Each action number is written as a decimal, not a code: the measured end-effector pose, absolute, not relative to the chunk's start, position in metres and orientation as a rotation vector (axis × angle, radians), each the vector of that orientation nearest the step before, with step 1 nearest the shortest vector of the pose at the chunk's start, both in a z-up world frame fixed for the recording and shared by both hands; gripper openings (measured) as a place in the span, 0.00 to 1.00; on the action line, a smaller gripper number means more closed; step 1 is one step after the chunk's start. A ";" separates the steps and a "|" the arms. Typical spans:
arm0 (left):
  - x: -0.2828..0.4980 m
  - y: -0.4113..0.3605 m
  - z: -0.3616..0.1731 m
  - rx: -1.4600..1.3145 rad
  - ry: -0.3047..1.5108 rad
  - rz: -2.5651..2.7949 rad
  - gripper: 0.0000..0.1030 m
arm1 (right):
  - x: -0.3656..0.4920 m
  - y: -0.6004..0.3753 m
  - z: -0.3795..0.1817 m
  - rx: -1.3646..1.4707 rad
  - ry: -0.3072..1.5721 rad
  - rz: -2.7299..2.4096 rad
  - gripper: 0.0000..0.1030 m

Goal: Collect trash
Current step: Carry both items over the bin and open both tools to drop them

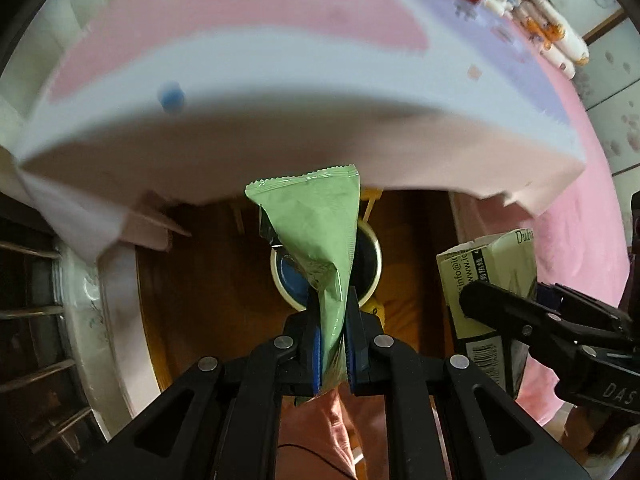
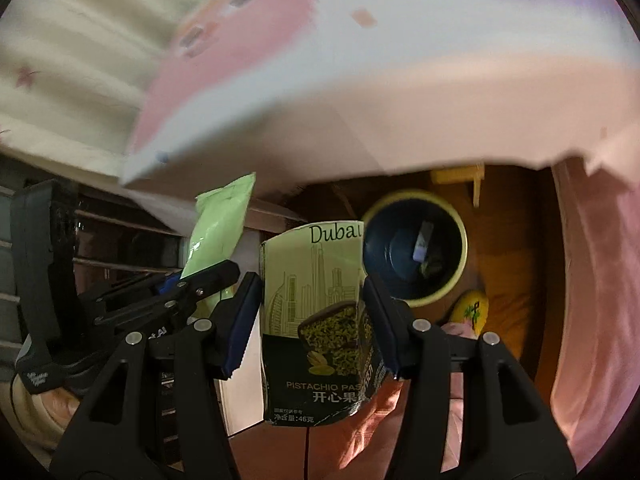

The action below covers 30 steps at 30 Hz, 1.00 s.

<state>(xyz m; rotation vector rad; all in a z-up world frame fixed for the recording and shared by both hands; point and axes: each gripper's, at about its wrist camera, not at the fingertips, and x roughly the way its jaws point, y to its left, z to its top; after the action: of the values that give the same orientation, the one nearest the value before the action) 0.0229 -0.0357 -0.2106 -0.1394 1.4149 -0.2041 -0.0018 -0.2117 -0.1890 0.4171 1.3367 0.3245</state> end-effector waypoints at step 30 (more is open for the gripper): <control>0.071 -0.096 -0.439 0.008 1.479 -0.130 0.80 | 0.046 -0.255 -0.455 0.427 1.462 0.122 0.64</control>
<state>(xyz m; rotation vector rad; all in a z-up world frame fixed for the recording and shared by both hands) 0.0712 -0.0956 -0.4393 0.0075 1.4795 -0.1302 0.0459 -0.2548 -0.4546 0.4275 1.4623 0.1223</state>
